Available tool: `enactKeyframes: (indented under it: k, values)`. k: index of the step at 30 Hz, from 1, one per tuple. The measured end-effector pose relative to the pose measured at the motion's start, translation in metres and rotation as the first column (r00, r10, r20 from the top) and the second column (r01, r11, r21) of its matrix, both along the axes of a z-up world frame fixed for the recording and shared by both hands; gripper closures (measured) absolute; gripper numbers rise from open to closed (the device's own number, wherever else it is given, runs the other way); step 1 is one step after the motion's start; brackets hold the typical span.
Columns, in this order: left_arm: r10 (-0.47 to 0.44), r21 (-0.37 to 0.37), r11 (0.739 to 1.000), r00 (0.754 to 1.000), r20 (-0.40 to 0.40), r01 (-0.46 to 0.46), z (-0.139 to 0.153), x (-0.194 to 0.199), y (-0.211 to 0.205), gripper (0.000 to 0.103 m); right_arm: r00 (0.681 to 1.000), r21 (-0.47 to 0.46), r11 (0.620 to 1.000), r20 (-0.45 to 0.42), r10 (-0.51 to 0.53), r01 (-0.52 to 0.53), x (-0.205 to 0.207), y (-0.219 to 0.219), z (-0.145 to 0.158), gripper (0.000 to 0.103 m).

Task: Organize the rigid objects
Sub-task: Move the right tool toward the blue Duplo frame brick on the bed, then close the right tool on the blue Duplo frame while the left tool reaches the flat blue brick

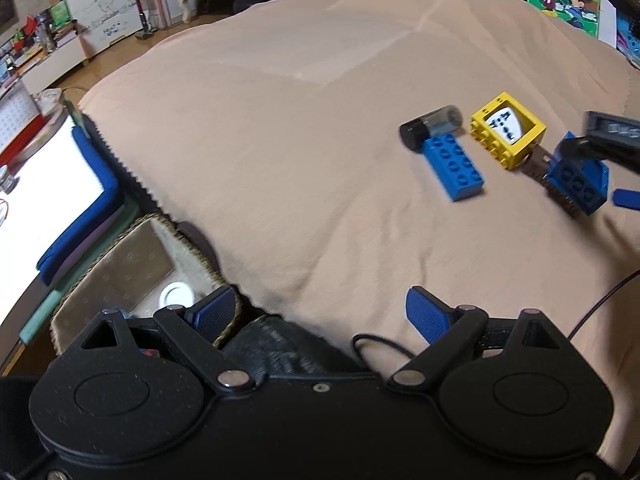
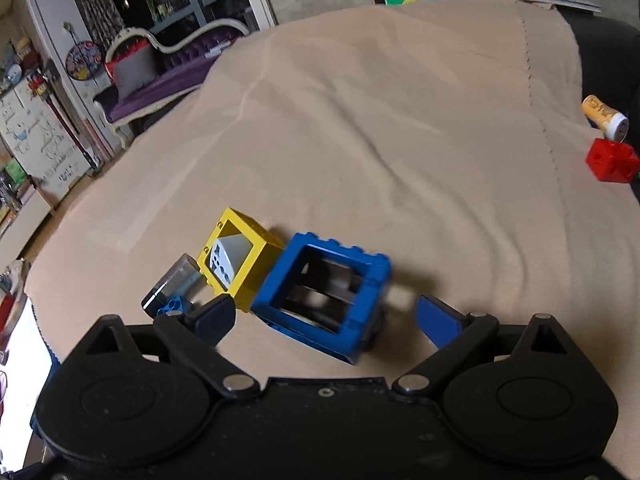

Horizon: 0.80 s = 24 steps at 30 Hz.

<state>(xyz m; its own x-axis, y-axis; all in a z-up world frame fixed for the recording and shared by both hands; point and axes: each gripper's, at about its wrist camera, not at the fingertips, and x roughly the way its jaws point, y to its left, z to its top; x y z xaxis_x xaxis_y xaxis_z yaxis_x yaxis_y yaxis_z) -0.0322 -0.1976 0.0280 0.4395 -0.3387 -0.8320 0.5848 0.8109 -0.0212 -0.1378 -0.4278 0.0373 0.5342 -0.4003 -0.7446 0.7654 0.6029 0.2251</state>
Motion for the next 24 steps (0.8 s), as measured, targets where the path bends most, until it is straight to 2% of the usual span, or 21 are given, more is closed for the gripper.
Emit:
enactKeyframes:
  k: [3,4,7,8,13,19,21,24]
  values:
    - [-0.015,-0.009,1.000,1.000,-0.006,0.015,0.004,0.004,-0.017,0.014,0.999,-0.001,1.000,-0.039,-0.011,0.011,0.015,-0.003,-0.006,0.012]
    - [-0.022,-0.009,1.000,1.000,-0.006,0.022,0.006,0.005,-0.023,0.014,0.999,0.001,1.000,-0.051,-0.011,0.011,0.019,-0.005,-0.007,0.026]
    - [-0.038,-0.010,0.999,0.999,-0.007,0.038,0.008,0.009,-0.044,0.014,1.000,0.015,1.000,-0.029,-0.010,0.010,0.016,-0.009,-0.008,0.027]
    - [-0.040,-0.012,0.999,0.999,-0.010,0.040,0.008,0.010,-0.051,0.014,1.000,0.016,1.000,-0.026,-0.009,0.010,0.013,-0.010,-0.008,0.030]
    - [-0.047,-0.039,0.998,0.998,-0.049,0.046,0.004,0.021,-0.089,0.014,0.999,0.026,0.999,0.031,-0.036,0.036,-0.011,-0.019,-0.003,0.031]
    - [0.003,-0.040,0.999,0.994,-0.111,-0.008,-0.015,0.034,-0.119,0.014,0.997,0.027,0.999,0.067,-0.045,0.043,-0.034,-0.027,-0.003,0.031]
    - [0.005,-0.014,1.000,0.994,-0.107,-0.007,-0.020,0.035,-0.124,0.014,0.995,0.042,0.998,0.083,-0.047,0.044,-0.039,-0.029,-0.003,0.031]
    - [0.060,0.022,0.998,0.993,-0.096,-0.059,-0.026,0.044,-0.120,0.011,0.994,0.048,0.998,0.093,-0.053,0.048,-0.044,-0.031,-0.002,0.031]
